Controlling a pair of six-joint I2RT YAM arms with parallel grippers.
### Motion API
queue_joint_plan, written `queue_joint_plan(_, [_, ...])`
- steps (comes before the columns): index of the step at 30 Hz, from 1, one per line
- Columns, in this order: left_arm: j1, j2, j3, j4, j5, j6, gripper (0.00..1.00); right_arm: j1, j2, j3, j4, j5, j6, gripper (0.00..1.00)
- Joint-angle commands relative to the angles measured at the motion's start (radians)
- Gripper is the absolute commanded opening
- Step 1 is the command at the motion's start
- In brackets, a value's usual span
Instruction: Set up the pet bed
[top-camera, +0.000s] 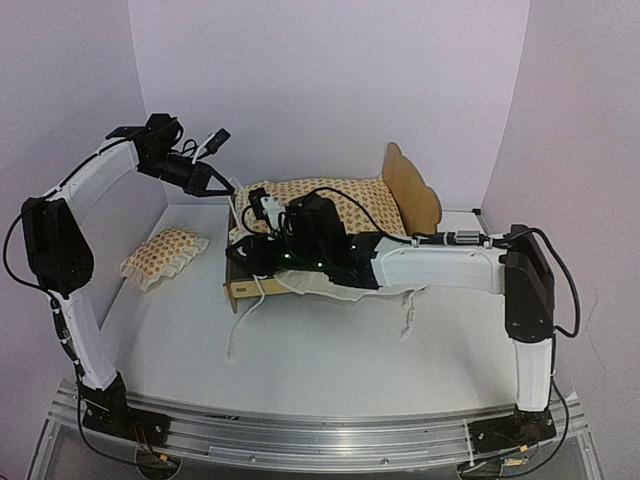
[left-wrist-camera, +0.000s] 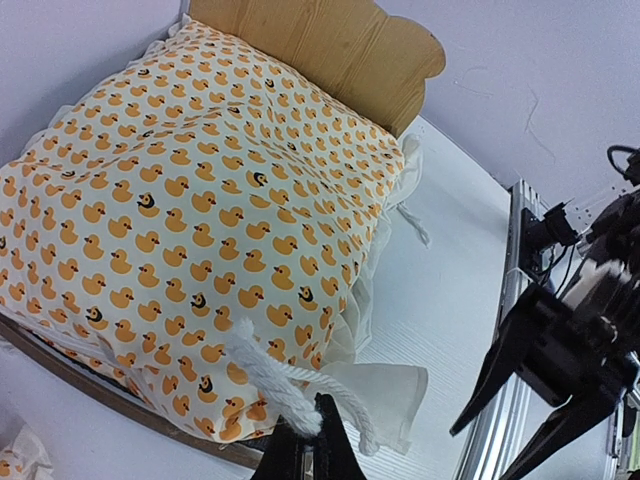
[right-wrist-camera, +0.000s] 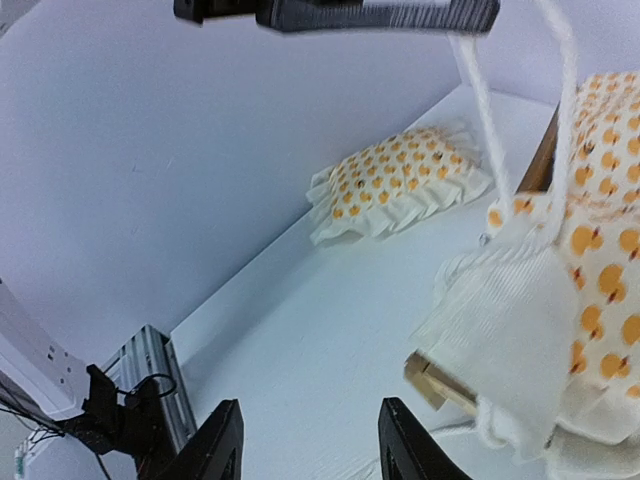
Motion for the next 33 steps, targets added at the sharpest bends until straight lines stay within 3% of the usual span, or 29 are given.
queue_joint_plan(1, [0.000, -0.028, 0.047, 0.044, 0.042, -0.020, 0.00, 0.000, -0.012, -0.006, 0.016, -0.045, 0.065, 0.47])
queue_joint_plan(9, [-0.002, -0.032, 0.041, 0.042, 0.045, -0.021, 0.00, -0.045, 0.047, 0.059, 0.000, 0.026, 0.049, 0.53])
queue_joint_plan(16, [-0.001, -0.032, 0.048, 0.049, 0.040, -0.026, 0.00, -0.058, 0.107, 0.136, -0.027, -0.064, 0.072, 0.45])
queue_joint_plan(23, [-0.002, -0.023, 0.050, 0.055, 0.046, -0.031, 0.00, -0.059, 0.073, 0.087, -0.027, -0.056, 0.059, 0.53])
queue_joint_plan(33, [-0.015, -0.024, 0.050, 0.055, 0.045, -0.038, 0.00, -0.064, 0.229, 0.277, -0.037, 0.028, 0.001, 0.53])
